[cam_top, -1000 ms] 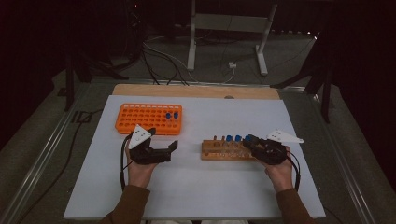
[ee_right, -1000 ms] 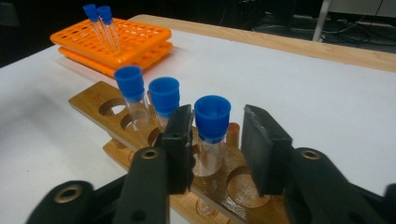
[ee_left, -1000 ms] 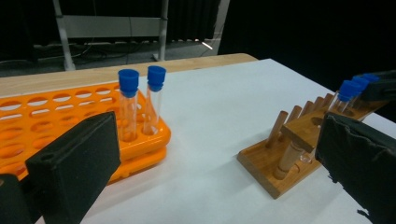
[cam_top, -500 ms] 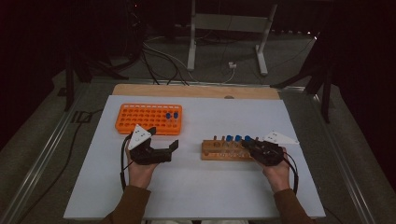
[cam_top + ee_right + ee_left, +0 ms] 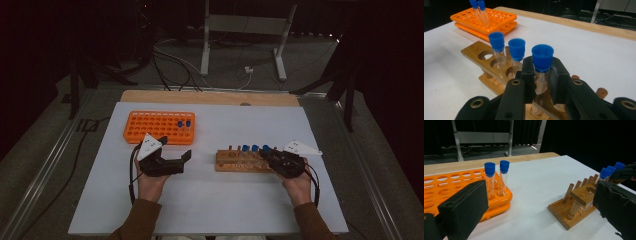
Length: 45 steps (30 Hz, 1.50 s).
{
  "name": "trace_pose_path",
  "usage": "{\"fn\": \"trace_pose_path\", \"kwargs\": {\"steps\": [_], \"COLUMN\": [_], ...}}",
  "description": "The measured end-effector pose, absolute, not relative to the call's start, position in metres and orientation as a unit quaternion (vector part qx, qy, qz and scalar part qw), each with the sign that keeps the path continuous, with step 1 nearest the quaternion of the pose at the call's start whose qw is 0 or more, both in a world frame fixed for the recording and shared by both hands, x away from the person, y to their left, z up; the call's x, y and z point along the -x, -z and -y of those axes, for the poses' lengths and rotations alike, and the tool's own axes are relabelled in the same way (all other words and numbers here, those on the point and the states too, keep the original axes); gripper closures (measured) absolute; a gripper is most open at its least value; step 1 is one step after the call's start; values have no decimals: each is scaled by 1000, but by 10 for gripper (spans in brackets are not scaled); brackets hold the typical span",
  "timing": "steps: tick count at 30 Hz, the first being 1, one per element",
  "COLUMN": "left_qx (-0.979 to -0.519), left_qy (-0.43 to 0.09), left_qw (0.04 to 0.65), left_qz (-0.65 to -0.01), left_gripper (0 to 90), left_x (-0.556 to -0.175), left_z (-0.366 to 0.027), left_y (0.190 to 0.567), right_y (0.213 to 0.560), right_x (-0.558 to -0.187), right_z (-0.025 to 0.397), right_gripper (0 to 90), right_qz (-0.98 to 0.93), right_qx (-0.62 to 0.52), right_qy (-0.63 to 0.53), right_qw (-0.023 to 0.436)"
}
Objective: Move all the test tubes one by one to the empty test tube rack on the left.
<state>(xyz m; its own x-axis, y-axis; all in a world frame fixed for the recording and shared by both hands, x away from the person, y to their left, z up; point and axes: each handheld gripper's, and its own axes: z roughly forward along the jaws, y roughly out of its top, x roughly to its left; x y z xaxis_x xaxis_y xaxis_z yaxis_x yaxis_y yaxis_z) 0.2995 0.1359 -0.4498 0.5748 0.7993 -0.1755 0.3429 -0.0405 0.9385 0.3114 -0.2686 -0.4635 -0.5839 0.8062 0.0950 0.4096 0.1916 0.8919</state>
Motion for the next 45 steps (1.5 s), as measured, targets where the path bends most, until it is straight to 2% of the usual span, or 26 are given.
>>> {"fn": "trace_pose_path", "kwargs": {"steps": [30,45], "left_qx": [-702,-720], "left_qy": [-198,-186], "left_qw": [556,557], "left_qz": [-398,-369], "left_gripper": [10,17], "left_x": [-297,-289], "left_z": [-125,-100], "left_y": [449,446], "right_y": [422,411], "right_x": [-293,-287], "right_z": [275,269], "right_gripper": [769,769], "right_qz": [-705,-714], "right_qx": [-395,-373], "right_qy": [-536,-545], "right_qw": [244,232]}}
